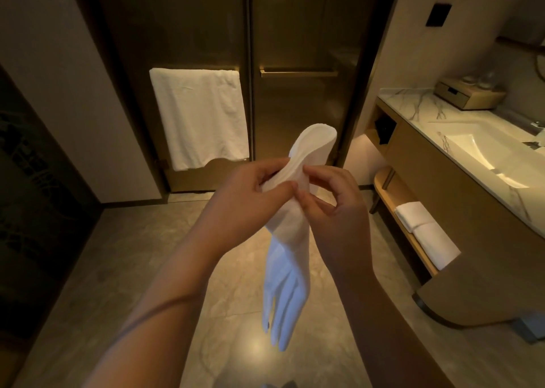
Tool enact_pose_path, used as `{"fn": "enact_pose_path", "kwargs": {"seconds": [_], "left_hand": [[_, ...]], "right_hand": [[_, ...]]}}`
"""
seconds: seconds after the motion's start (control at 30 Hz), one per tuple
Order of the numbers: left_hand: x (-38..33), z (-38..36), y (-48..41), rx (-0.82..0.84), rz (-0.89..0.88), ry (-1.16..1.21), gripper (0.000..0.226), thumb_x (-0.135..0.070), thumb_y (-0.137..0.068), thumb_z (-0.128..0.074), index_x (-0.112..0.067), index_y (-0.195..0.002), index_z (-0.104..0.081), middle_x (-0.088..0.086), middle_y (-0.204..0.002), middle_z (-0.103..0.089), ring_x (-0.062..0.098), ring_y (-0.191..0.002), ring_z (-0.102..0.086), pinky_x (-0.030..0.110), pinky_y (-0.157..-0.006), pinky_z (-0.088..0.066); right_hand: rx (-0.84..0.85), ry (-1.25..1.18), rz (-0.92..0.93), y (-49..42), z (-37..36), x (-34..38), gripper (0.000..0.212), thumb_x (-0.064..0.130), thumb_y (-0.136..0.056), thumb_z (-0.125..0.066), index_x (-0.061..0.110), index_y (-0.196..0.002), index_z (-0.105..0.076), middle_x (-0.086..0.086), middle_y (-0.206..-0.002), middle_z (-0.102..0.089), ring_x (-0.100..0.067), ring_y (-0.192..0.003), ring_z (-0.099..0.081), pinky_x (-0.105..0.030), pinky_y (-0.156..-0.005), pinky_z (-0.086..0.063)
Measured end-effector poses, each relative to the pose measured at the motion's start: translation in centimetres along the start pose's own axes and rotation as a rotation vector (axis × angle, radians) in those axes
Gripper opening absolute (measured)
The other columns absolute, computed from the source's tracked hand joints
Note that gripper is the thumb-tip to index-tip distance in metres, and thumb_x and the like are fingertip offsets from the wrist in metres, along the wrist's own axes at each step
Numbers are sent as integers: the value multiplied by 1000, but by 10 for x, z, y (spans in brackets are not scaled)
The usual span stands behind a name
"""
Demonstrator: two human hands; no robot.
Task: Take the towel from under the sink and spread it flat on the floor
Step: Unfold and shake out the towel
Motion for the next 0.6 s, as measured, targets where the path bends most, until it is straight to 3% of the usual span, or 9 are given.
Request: {"fn": "enact_pose_path", "kwargs": {"seconds": [0.07, 0.17, 0.23, 0.3, 0.37, 0.4, 0.5, 0.53, 0.6], "left_hand": [[-1, 1, 6, 26, 28, 150, 35, -27, -84, -49, -58, -92, -65, -29, -93, -69, -8, -88, -63, 6, -62, -47], [6, -8, -4, 85, 115, 233, 37, -16, -92, -43, -40, -108, -65, -20, -108, -68, -1, -98, -62, 14, -76, -49], [17, -18, -4, 197, 231, 241, 33, -6, -94, -42, -26, -112, -61, -1, -118, -63, 15, -105, -57, 23, -86, -45], [18, -23, -4, 255, 245, 309, 36, 0, -95, -39, -16, -123, -54, 13, -123, -53, 27, -112, -50, 29, -86, -44], [14, -20, -11, 173, 220, 345, 47, 9, -92, -32, -5, -135, -44, 15, -130, -50, 30, -118, -49, 26, -82, -44], [11, -16, -12, 111, 238, 360, 49, 11, -91, -31, -2, -137, -40, 15, -128, -52, 30, -116, -51, 25, -81, -45], [-1, -15, -18, 81, 210, 336, 44, 12, -89, -38, 3, -131, -46, 7, -93, -58, 19, -82, -57, 22, -70, -47], [-2, -17, -21, 99, 193, 318, 44, 14, -87, -40, 3, -129, -48, 7, -90, -58, 19, -79, -57, 24, -71, -48], [2, -17, -22, 101, 219, 304, 43, 12, -87, -45, 0, -129, -50, 15, -106, -60, 30, -94, -59, 34, -82, -48]], "right_hand": [[-12, 51, 16, -1, 0, 2, 31, 11, -88, -64, 19, -117, -62, 7, -115, -57, -5, -110, -57, -20, -85, -53], [-22, 148, 51, -2, 1, 5, 30, 12, -89, -63, 16, -120, -63, 6, -115, -59, -5, -106, -57, -17, -88, -51], [2, 145, 40, -4, 1, 6, 32, 15, -90, -62, 16, -122, -62, 4, -118, -62, -3, -106, -59, -14, -87, -49], [28, 88, 10, -3, 2, 6, 32, 22, -91, -62, 21, -122, -60, 8, -118, -64, 1, -105, -60, -12, -85, -49], [46, 18, -17, 0, 1, 9, 32, 35, -90, -61, 25, -120, -60, 11, -116, -65, 2, -105, -61, -16, -85, -52], [61, -14, -36, 1, 0, 10, 36, 41, -87, -61, 25, -119, -59, 12, -116, -65, 1, -105, -61, -20, -86, -53], [94, -16, -54, 3, -4, 13, 59, 55, -74, -65, 23, -123, -56, 11, -120, -63, -1, -109, -60, -28, -91, -53], [89, 2, -48, 2, -4, 14, 65, 57, -70, -67, 22, -123, -56, 10, -121, -63, -1, -110, -59, -30, -92, -53], [66, 22, -38, 1, -3, 17, 69, 61, -68, -68, 21, -123, -56, 9, -121, -63, -2, -109, -60, -32, -91, -54]]}}
Point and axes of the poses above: each hand's wrist, its own y-axis away from the middle knuckle, its own z-axis out of the back of the hand, x = y × z, the point moved 9 cm from there along -y, towards the middle knuckle
